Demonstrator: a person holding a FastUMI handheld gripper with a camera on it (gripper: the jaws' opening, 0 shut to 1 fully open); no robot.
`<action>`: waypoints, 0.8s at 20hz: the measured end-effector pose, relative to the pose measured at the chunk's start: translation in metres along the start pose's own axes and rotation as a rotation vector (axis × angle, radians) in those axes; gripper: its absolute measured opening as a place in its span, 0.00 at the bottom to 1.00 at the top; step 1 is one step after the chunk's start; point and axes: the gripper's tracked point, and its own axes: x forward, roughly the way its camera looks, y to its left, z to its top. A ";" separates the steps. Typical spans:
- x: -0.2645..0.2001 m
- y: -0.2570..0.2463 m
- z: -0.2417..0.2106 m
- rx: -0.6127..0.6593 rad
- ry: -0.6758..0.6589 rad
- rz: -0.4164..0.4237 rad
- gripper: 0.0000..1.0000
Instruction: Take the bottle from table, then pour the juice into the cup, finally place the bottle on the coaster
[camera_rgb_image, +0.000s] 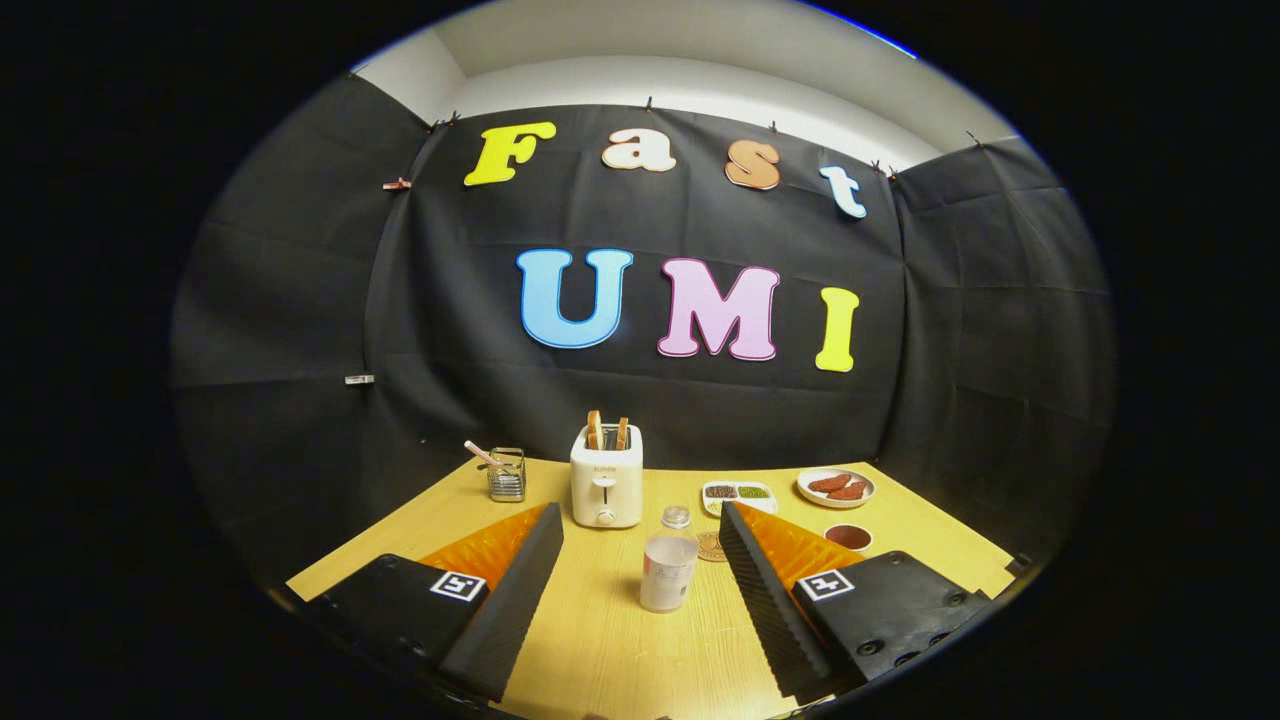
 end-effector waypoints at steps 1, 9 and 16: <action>0.000 0.000 0.000 -0.001 0.000 0.001 0.97; 0.008 -0.002 -0.009 -0.023 0.014 -0.003 0.97; 0.028 -0.005 -0.023 -0.036 0.030 -0.018 0.97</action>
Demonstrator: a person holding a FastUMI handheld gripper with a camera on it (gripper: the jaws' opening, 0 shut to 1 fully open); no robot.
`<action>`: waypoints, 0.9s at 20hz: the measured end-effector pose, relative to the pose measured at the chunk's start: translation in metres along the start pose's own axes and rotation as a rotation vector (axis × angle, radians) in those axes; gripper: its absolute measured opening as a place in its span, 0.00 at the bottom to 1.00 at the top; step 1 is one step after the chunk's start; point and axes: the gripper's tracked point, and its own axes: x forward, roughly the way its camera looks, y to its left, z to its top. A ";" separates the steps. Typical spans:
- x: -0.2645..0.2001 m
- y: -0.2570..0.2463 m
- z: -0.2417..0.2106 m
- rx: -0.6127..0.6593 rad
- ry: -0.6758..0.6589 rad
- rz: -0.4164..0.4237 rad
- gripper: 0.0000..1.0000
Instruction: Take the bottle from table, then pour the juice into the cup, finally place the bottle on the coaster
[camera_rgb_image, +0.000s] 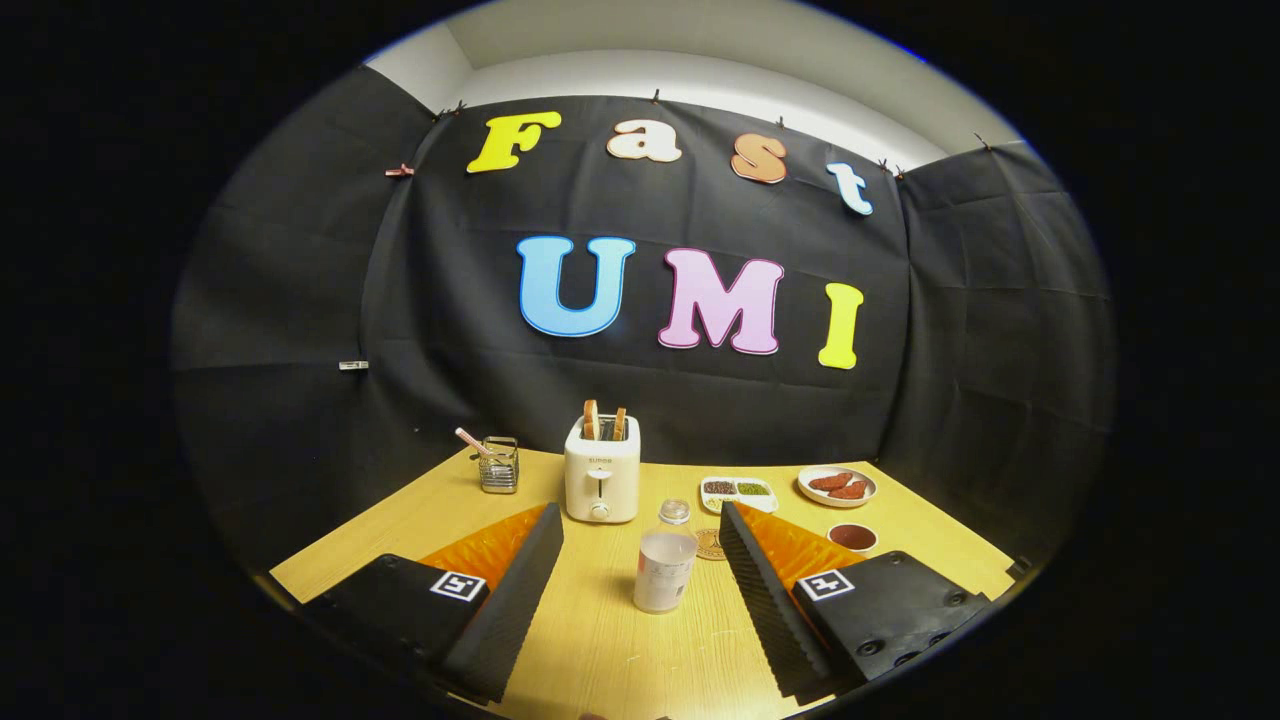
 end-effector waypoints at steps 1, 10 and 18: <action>0.005 -0.002 -0.003 -0.003 0.004 -0.009 0.97; 0.056 -0.012 -0.034 0.009 0.029 -0.033 0.97; 0.097 -0.023 -0.084 -0.001 0.056 -0.039 0.97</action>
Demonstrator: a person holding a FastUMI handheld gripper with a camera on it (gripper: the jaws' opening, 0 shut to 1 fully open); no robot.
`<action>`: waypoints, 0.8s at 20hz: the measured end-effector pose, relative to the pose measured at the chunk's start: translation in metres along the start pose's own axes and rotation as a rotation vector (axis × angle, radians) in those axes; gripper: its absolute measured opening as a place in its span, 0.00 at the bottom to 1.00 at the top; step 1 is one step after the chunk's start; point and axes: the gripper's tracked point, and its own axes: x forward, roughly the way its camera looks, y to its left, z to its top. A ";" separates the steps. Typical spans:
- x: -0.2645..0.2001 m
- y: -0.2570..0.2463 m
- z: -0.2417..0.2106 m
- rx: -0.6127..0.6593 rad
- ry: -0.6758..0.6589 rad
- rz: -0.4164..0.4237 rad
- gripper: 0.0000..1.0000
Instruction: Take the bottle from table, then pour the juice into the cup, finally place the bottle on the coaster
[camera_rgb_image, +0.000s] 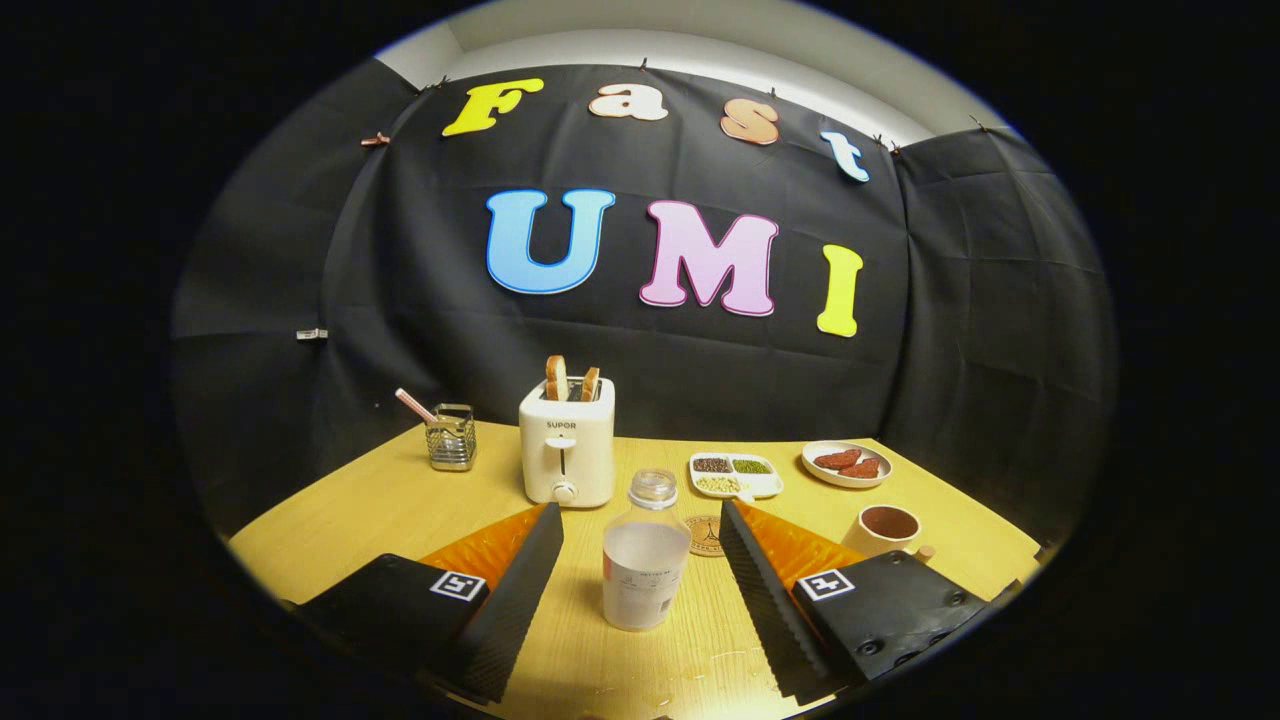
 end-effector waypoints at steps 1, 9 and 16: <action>0.008 0.001 -0.008 0.001 0.007 0.004 0.97; 0.046 0.000 -0.051 0.024 0.039 -0.046 0.97; 0.068 -0.006 -0.065 -0.029 0.048 -0.072 0.96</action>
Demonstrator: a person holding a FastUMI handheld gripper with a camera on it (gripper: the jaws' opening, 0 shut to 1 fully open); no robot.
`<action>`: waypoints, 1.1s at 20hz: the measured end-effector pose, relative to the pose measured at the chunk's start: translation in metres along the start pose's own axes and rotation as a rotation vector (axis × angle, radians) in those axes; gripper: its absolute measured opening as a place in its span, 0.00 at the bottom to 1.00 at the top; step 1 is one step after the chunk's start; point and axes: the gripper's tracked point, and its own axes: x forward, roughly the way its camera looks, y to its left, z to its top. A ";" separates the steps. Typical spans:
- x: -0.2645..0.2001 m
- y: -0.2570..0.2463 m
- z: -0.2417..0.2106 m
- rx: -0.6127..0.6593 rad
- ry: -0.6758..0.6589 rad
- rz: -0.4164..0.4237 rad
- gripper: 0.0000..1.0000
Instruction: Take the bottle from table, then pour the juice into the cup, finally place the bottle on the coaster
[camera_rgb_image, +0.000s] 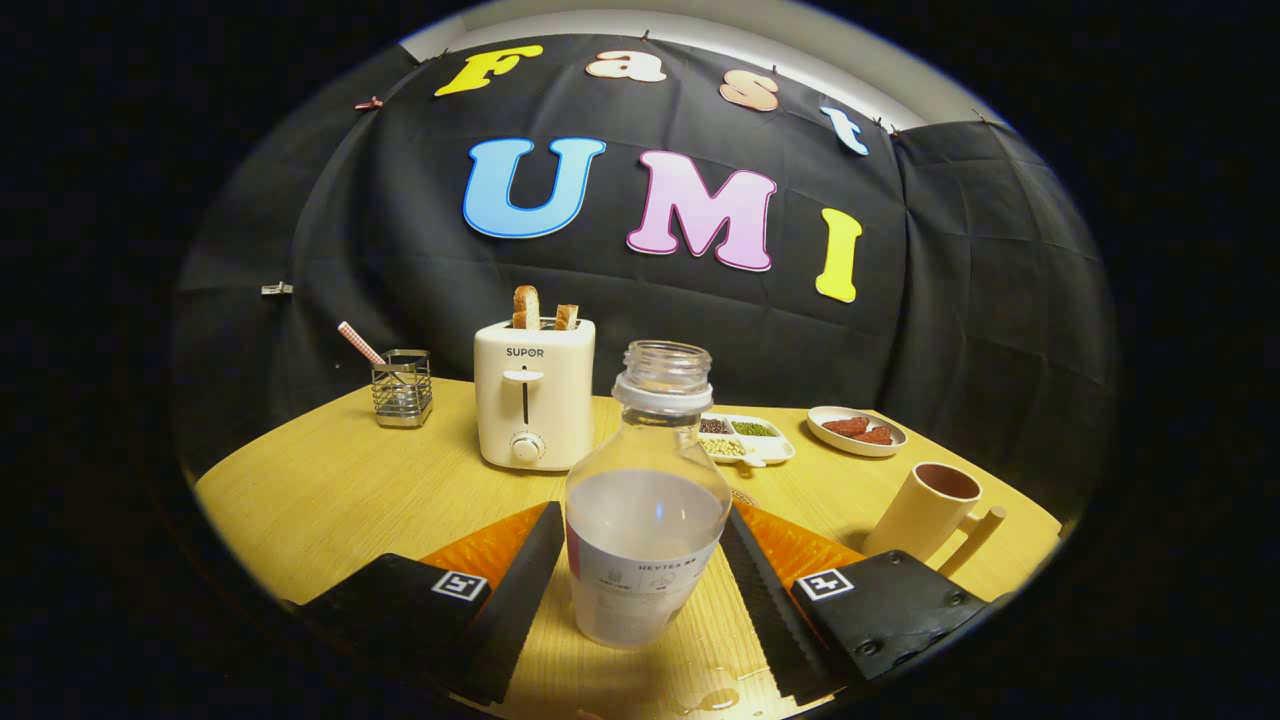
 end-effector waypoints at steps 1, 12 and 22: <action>0.002 0.000 -0.002 -0.010 0.002 -0.006 0.93; -0.001 0.012 0.002 0.023 0.019 0.072 0.73; -0.011 -0.045 0.046 0.207 0.086 -0.003 0.69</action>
